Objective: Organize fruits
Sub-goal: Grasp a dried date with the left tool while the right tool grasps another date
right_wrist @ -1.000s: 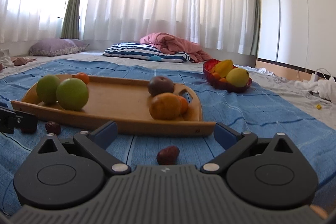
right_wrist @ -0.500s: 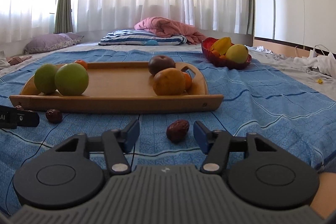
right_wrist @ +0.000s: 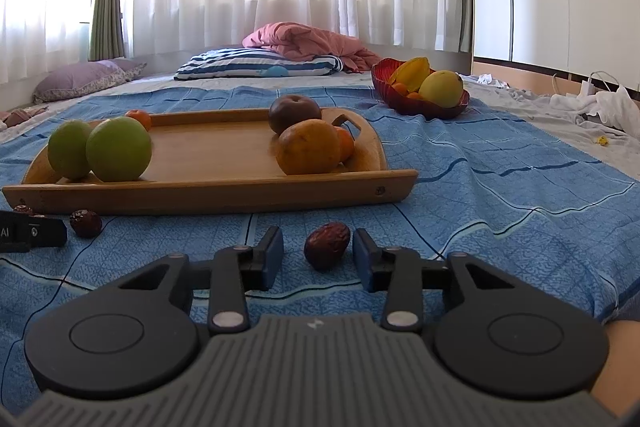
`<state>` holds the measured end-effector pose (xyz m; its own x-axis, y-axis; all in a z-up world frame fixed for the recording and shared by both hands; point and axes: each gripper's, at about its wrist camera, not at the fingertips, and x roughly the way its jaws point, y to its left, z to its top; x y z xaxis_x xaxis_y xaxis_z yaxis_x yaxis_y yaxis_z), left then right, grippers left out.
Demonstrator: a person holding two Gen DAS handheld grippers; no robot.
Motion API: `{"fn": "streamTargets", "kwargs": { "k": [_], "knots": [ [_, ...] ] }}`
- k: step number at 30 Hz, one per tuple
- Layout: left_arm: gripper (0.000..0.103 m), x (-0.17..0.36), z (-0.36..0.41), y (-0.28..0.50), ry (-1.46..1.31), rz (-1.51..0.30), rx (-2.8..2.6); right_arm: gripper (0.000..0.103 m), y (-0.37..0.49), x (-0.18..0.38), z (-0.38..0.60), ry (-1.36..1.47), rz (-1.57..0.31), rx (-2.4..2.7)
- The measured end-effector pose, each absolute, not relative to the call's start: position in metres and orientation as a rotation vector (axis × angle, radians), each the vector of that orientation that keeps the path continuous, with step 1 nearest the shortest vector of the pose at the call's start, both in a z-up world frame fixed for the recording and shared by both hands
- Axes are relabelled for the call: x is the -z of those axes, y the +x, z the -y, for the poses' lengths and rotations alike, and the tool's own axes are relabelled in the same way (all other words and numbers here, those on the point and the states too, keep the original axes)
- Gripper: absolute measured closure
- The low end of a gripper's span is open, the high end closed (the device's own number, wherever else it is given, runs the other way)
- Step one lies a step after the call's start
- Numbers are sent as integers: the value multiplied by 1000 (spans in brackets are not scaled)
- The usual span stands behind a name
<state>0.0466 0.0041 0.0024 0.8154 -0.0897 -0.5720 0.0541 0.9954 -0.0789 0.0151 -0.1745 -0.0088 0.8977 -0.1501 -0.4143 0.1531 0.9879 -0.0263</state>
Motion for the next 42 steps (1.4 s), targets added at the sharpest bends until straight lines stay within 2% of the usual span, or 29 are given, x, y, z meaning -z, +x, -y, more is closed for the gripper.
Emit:
{"fn": "streamTargets", "kwargs": {
  "k": [1, 22, 27, 42],
  "knots": [
    [74, -2, -4, 48, -58, -614, 75, 60, 16, 9, 175, 9, -429, 157],
    [74, 3, 8, 48, 23, -601, 59, 65, 18, 11, 175, -19, -432, 132],
    [75, 0, 8, 45, 28, -597, 63, 79, 17, 7, 176, -6, -437, 120],
    [75, -16, 3, 33, 37, -552, 75, 79, 10, -4, 166, -22, -409, 71]
  ]
}}
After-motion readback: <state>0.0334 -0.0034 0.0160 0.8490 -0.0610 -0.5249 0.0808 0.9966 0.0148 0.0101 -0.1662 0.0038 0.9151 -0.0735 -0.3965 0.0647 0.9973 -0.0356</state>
